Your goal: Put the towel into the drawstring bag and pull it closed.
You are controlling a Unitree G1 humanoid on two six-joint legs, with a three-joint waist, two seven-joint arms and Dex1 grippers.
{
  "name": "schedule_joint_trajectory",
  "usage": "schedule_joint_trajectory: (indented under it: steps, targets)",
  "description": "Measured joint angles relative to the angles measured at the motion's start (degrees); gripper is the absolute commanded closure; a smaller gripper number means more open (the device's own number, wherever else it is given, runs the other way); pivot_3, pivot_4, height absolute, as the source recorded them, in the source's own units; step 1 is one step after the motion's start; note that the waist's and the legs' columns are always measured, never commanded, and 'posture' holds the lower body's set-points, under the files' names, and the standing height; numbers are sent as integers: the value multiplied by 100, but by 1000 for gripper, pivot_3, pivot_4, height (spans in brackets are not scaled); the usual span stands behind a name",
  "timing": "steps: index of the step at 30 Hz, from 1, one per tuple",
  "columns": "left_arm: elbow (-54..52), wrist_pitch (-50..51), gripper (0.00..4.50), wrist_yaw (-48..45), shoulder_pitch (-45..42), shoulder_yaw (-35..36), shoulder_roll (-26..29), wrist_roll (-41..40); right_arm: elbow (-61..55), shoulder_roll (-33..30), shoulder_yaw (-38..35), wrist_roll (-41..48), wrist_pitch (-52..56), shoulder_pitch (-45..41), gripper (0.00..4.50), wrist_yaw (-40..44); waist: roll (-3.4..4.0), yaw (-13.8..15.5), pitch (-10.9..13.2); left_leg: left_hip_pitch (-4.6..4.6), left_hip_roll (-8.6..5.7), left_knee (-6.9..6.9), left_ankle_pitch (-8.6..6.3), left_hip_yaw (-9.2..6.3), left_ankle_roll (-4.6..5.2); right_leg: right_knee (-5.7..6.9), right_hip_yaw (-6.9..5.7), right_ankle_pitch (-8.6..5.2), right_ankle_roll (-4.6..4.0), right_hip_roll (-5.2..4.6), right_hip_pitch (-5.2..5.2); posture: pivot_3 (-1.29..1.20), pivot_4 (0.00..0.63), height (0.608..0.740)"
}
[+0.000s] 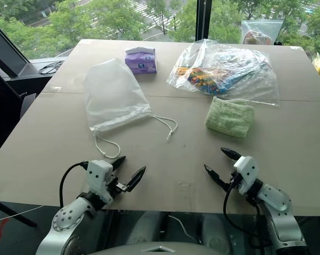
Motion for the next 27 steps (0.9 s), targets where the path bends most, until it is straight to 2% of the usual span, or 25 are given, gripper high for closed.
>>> schedule_joint_trajectory:
  steps: [23, 27]
  targets:
    - [151, 18, 0, -153, -430, -142, 59, -62, -749, 7, 62, -93, 614, 416, 27, -399, 10, -3, 6, 1, 0, 4, 1, 2, 1, 6, -1, 7, 11, 4, 0, 0, 150, 740]
    - [291, -164, 0, 70, -807, -46, 122, 299, -1024, 2, 80, 82, 784, 387, 27, -327, 12, 0, 7, 3, 0, 5, 1, 1, 1, 12, -2, 7, 12, 9, 0, 0, 150, 740]
